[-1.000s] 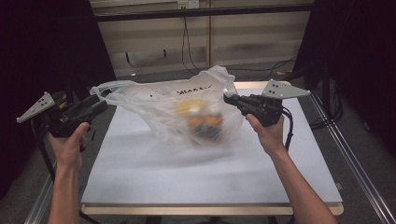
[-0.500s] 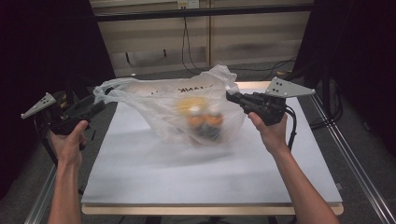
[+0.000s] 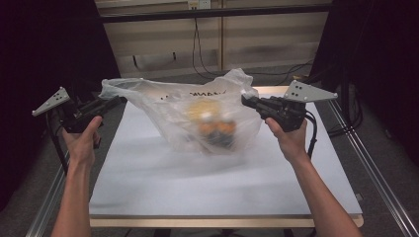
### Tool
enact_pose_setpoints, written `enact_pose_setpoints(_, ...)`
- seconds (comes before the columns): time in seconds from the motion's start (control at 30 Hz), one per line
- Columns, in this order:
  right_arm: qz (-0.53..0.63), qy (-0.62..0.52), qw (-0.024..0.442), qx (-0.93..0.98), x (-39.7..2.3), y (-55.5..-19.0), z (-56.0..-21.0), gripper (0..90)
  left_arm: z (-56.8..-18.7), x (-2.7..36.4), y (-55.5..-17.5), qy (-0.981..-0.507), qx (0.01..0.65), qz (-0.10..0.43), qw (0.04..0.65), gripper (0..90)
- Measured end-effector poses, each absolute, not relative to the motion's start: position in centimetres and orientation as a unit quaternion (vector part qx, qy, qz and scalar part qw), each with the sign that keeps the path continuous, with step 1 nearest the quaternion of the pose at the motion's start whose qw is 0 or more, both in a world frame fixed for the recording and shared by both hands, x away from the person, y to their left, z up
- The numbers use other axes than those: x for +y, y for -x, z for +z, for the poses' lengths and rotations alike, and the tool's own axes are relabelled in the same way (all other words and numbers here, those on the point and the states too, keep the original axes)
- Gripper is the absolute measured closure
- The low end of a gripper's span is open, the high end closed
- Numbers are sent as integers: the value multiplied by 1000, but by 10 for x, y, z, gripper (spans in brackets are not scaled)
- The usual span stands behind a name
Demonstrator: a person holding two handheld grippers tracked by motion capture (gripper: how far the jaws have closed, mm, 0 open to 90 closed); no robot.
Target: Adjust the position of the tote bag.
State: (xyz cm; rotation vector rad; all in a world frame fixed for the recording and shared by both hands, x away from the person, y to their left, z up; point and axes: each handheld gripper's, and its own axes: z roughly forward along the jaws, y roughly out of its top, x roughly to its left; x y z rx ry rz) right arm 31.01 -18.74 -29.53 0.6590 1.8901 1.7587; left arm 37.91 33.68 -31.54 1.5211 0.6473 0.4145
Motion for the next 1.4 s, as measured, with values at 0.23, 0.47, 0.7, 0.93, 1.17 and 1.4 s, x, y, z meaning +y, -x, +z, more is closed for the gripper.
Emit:
enact_pose_setpoints(0.23, 642, -247, 249, 681, -197, -311, -286, 900, -287, 321, -372, -688, 255, 187, 654, 900)
enact_pose_setpoints(0.47, 638, -254, 273, 674, -209, -313, -263, 900, -261, 310, -359, -699, 225, 193, 650, 900)
enact_pose_setpoints(0.7, 637, -275, 289, 660, -224, -318, -248, 900, -238, 299, -356, -711, 206, 196, 643, 900)
enact_pose_setpoints(0.93, 640, -300, 306, 638, -242, -325, -236, 900, -219, 281, -356, -718, 182, 187, 645, 900)
enact_pose_setpoints(1.17, 642, -322, 320, 618, -259, -327, -224, 900, -210, 269, -364, -723, 179, 179, 643, 900)
enact_pose_setpoints(1.4, 632, -337, 340, 610, -268, -327, -217, 900, -207, 261, -375, -721, 192, 184, 639, 900)
